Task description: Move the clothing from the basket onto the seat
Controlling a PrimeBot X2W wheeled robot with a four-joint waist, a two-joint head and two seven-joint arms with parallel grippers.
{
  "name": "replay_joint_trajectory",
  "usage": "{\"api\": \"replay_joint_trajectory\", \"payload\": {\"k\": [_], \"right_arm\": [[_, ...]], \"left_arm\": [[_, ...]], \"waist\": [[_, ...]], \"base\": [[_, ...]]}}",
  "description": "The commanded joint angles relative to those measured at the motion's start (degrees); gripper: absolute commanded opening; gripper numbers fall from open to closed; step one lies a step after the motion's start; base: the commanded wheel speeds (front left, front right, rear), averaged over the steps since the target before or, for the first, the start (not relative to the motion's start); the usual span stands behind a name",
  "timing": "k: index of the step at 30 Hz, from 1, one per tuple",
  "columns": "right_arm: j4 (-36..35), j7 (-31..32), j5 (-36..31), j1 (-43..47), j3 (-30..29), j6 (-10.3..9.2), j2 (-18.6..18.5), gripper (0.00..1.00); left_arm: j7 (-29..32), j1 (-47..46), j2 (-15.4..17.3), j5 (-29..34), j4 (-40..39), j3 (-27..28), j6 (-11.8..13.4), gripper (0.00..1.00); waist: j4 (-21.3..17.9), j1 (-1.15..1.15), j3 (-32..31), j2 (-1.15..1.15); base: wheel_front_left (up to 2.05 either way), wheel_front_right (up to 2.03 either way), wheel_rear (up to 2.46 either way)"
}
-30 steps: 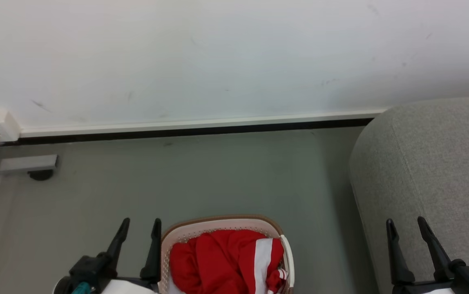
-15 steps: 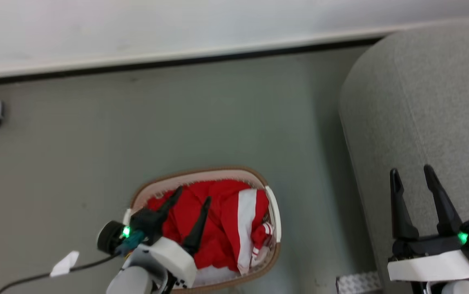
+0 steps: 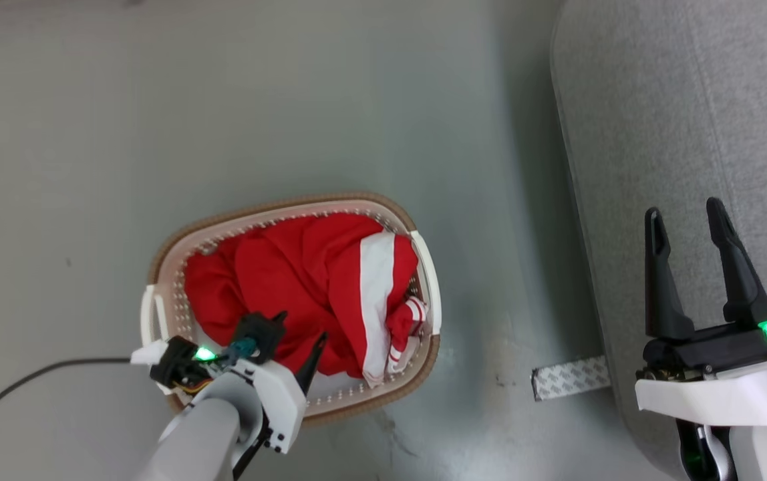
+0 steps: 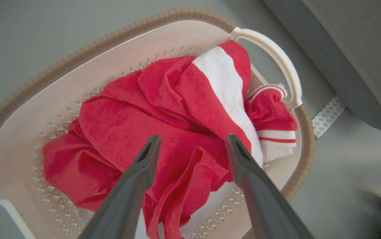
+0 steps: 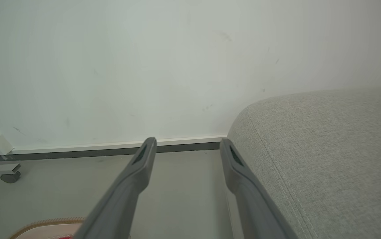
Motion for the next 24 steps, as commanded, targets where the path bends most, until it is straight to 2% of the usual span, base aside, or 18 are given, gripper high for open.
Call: {"api": "replay_joint_trajectory", "payload": {"k": [1, 6, 13, 18, 24], "right_arm": [[-0.4, 0.0, 0.7, -1.2, -0.3, -0.12, -0.2, 1.0], [-1.0, 0.0, 1.1, -2.2, -0.1, -0.12, -0.2, 1.0], [-1.8, 0.0, 2.4, -3.4, 0.3, -0.12, -0.2, 1.0], [-2.4, 0.0, 2.7, -3.7, 0.1, -0.12, -0.2, 1.0], [-2.7, 0.0, 2.6, -3.6, -0.5, -0.12, -0.2, 1.0]], "left_arm": [[0.5, -1.8, 0.2, -0.5, 1.6, -1.1, 0.1, 1.0], [1.6, -5.7, 0.3, -2.9, 6.4, -6.2, 0.1, 1.0], [4.7, -10.1, 2.8, -4.3, 11.9, -11.0, 0.1, 1.0], [5.5, -12.1, 4.1, -6.0, 13.7, -13.6, 0.1, 1.0], [5.6, -13.4, 3.7, -8.2, 14.2, -17.3, 0.1, 1.0]], "waist": [[-1.0, -0.02, 2.8, 0.0], [-1.5, -0.02, 5.7, 0.0], [-3.0, -0.02, 9.5, 0.0], [-3.8, -0.02, 12.4, 0.0], [-3.7, -0.02, 14.4, 0.0]], "base": [[0.0, 0.0, 0.0], [0.0, 0.0, 0.0], [0.0, 0.0, 0.0], [0.0, 0.0, 0.0], [0.0, 0.0, 0.0]]}}
